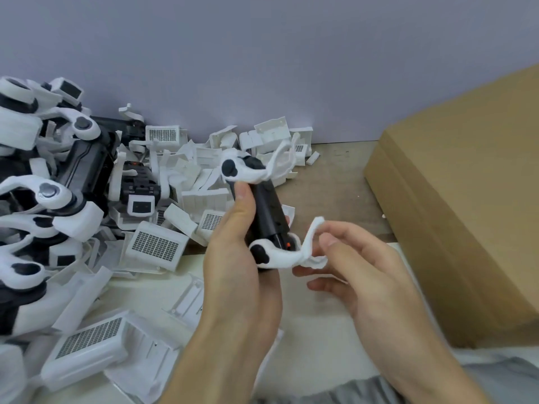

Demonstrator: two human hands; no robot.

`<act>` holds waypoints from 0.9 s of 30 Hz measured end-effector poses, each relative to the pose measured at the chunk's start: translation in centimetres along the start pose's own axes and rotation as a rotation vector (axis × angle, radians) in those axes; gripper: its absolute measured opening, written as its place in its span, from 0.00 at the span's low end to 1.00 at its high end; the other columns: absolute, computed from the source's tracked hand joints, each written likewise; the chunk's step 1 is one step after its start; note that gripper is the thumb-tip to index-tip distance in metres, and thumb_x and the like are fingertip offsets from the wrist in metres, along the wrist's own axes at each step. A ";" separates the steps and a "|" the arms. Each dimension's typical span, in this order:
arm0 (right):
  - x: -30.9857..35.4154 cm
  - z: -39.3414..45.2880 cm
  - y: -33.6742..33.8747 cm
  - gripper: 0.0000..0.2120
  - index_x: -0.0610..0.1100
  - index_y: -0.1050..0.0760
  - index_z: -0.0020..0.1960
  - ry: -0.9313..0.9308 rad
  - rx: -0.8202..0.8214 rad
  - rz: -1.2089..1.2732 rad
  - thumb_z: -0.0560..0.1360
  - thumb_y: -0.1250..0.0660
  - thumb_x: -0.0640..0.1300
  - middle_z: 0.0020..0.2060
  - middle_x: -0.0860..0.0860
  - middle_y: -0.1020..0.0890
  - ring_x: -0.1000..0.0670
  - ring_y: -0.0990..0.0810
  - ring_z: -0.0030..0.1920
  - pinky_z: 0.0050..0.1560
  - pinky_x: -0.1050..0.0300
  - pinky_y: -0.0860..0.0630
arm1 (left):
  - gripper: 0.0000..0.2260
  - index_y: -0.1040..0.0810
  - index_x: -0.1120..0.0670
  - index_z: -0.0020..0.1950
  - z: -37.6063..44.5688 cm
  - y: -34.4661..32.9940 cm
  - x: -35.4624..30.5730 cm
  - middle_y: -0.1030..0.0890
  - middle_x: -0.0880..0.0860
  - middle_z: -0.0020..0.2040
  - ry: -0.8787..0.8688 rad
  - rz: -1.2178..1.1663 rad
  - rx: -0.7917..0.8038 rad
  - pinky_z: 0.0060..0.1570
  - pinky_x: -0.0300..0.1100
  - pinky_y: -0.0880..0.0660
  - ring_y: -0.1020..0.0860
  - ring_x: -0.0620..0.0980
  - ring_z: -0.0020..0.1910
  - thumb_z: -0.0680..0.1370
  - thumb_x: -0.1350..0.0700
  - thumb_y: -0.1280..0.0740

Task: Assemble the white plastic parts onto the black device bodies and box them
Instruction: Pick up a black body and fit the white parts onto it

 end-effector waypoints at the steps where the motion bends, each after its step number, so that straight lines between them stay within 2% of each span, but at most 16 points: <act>1: 0.2 -0.1 -0.1 0.16 0.55 0.18 0.52 0.006 0.018 0.015 0.67 0.32 0.59 0.46 0.51 0.14 0.49 0.14 0.46 0.45 0.51 0.25 | 0.21 0.16 0.60 0.50 0.0 0.0 0.1 0.17 0.54 0.38 0.008 0.008 0.022 0.35 0.40 0.20 0.19 0.49 0.34 0.71 0.43 0.34; 3: 0.4 -0.3 -0.4 0.20 0.55 0.19 0.55 0.006 0.098 0.015 0.67 0.33 0.61 0.50 0.52 0.14 0.50 0.15 0.49 0.45 0.52 0.25 | 0.22 0.13 0.57 0.44 -0.2 -0.2 0.3 0.15 0.55 0.44 0.031 0.044 0.073 0.37 0.41 0.20 0.18 0.49 0.37 0.77 0.42 0.38; 4: 0.5 -0.4 -0.6 0.20 0.55 0.19 0.56 0.006 0.145 -0.005 0.67 0.34 0.62 0.50 0.52 0.14 0.51 0.15 0.50 0.45 0.54 0.25 | 0.24 0.12 0.56 0.45 -0.3 -0.3 0.4 0.14 0.54 0.48 0.041 0.068 0.093 0.38 0.41 0.20 0.17 0.49 0.38 0.80 0.41 0.41; 6: 0.6 -0.5 -0.9 0.20 0.52 0.19 0.55 0.012 0.185 -0.042 0.68 0.35 0.62 0.46 0.52 0.15 0.52 0.17 0.48 0.44 0.55 0.26 | 0.25 0.15 0.58 0.54 -0.4 -0.4 0.5 0.14 0.54 0.54 0.069 0.101 0.128 0.34 0.41 0.20 0.17 0.50 0.39 0.84 0.43 0.46; 8: 0.5 -0.5 -0.9 0.19 0.49 0.18 0.50 0.015 0.176 -0.037 0.68 0.35 0.61 0.41 0.50 0.16 0.51 0.20 0.42 0.42 0.54 0.28 | 0.25 0.18 0.59 0.61 -0.6 -0.5 0.6 0.15 0.55 0.57 0.122 0.138 0.176 0.26 0.41 0.28 0.20 0.53 0.37 0.84 0.44 0.47; 10: 0.5 -0.4 -1.0 0.19 0.46 0.19 0.48 0.014 0.163 0.009 0.68 0.35 0.60 0.37 0.46 0.19 0.51 0.22 0.37 0.40 0.53 0.29 | 0.24 0.18 0.62 0.60 -0.7 -0.7 0.9 0.17 0.62 0.53 0.133 0.179 0.222 0.26 0.43 0.38 0.26 0.55 0.33 0.78 0.46 0.43; 13: 0.5 -0.3 -1.1 0.19 0.47 0.20 0.48 0.014 0.159 0.039 0.69 0.34 0.61 0.36 0.46 0.20 0.50 0.22 0.35 0.39 0.52 0.28 | 0.29 0.23 0.64 0.63 -0.5 -0.7 1.2 0.23 0.65 0.45 0.095 0.249 0.219 0.26 0.42 0.40 0.29 0.55 0.29 0.69 0.47 0.34; 17: 0.4 -0.1 -1.3 0.16 0.51 0.19 0.51 0.015 0.174 0.077 0.69 0.35 0.59 0.37 0.45 0.18 0.47 0.21 0.33 0.37 0.50 0.28 | 0.27 0.24 0.61 0.65 -0.3 -0.6 1.6 0.19 0.61 0.43 0.087 0.319 0.246 0.22 0.37 0.35 0.24 0.52 0.25 0.71 0.47 0.33; 20: 0.3 0.0 -1.2 0.15 0.52 0.19 0.51 0.029 0.166 0.121 0.69 0.35 0.56 0.36 0.46 0.20 0.48 0.23 0.33 0.35 0.53 0.26 | 0.25 0.25 0.59 0.64 -0.4 -0.7 1.6 0.18 0.62 0.43 0.074 0.339 0.270 0.23 0.36 0.35 0.24 0.52 0.25 0.71 0.46 0.36; 23: 0.2 0.0 -1.2 0.14 0.54 0.18 0.50 0.012 0.166 0.146 0.67 0.35 0.54 0.33 0.50 0.21 0.51 0.24 0.33 0.33 0.58 0.26 | 0.20 0.24 0.55 0.60 -0.5 -0.9 1.5 0.17 0.57 0.39 0.057 0.334 0.277 0.23 0.37 0.36 0.25 0.52 0.24 0.71 0.47 0.36; 27: 0.0 -0.1 -1.1 0.14 0.55 0.18 0.51 0.028 0.185 0.144 0.67 0.35 0.54 0.33 0.49 0.20 0.50 0.23 0.33 0.34 0.58 0.26 | 0.22 0.25 0.58 0.60 -0.5 -0.7 1.5 0.18 0.56 0.37 0.070 0.335 0.272 0.23 0.37 0.37 0.27 0.51 0.22 0.71 0.47 0.36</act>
Point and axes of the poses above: each hand's wrist, its own z-axis towards the middle knuckle, its own y-axis out of the back of the hand, x = y × z, the point moved 3 cm from there along z, towards the middle knuckle
